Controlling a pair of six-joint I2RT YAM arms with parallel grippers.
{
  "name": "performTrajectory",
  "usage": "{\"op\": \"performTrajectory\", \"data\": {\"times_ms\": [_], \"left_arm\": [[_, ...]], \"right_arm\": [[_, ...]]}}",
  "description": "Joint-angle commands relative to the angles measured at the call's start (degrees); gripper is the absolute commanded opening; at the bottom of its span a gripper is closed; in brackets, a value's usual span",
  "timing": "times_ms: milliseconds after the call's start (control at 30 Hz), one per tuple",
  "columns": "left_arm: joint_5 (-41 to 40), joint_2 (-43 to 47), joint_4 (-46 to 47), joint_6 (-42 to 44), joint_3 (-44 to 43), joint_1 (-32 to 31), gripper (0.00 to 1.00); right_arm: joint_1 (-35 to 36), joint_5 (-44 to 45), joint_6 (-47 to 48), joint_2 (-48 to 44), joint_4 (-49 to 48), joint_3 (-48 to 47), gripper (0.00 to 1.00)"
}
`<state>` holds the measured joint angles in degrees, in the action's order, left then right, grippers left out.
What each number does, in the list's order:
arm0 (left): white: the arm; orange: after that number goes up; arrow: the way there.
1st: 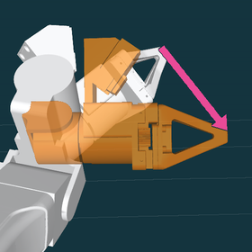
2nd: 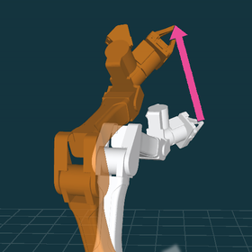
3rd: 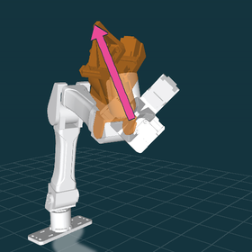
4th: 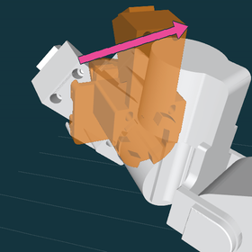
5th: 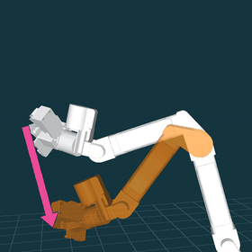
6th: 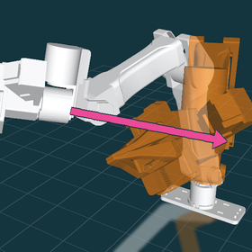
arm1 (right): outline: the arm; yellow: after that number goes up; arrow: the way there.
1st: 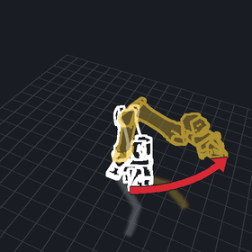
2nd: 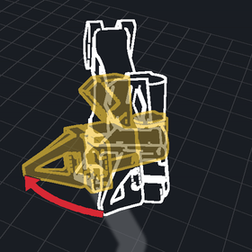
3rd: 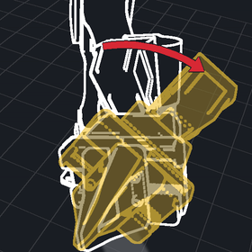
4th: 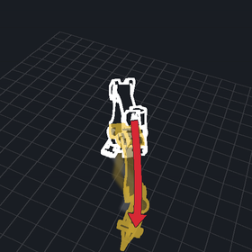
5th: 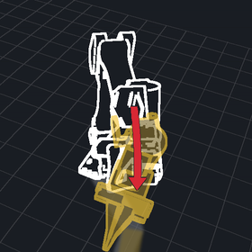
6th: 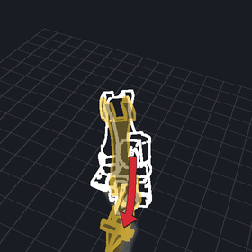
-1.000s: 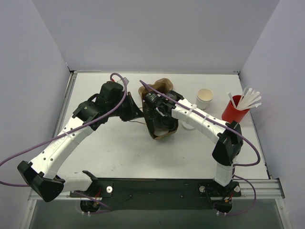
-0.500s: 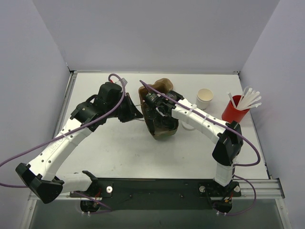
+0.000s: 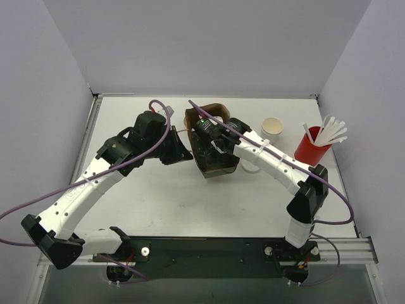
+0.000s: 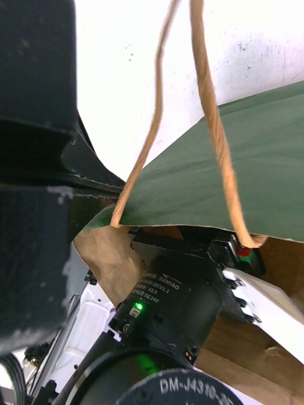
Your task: Pack the takeout coffee
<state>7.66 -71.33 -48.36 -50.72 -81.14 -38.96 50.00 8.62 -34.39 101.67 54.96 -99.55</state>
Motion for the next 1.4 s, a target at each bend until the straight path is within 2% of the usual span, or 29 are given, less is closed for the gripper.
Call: {"op": "performTrajectory", "data": {"times_ms": [0, 67, 167, 500, 933, 1367], "left_arm": [[-2.12, -0.30, -0.33, 2.46, -3.93, -1.99, 0.00], [-2.12, 0.66, -0.16, 4.04, -4.02, -2.26, 0.00], [-2.30, 2.95, 0.19, 5.36, -2.79, -2.52, 0.14], [-5.98, 6.20, -2.27, 8.80, -0.95, -7.97, 0.42], [-14.68, 4.27, 3.97, 6.69, 2.83, -12.54, 0.46], [-16.80, 3.65, 6.87, 5.72, 4.50, -14.92, 0.47]], "right_arm": [[0.45, 2.54, 0.29, -2.27, 0.59, -2.58, 0.60], [0.45, 2.36, 0.29, -1.65, 0.50, -2.58, 0.60], [0.45, 2.19, 0.38, -1.12, 0.59, -2.32, 0.60], [0.19, 1.66, -0.15, -0.24, 0.50, -2.23, 0.60], [0.01, 0.96, -0.85, -0.07, 0.59, -1.53, 0.60], [0.01, 0.78, -1.20, 0.29, 0.50, -0.91, 0.60]]}}
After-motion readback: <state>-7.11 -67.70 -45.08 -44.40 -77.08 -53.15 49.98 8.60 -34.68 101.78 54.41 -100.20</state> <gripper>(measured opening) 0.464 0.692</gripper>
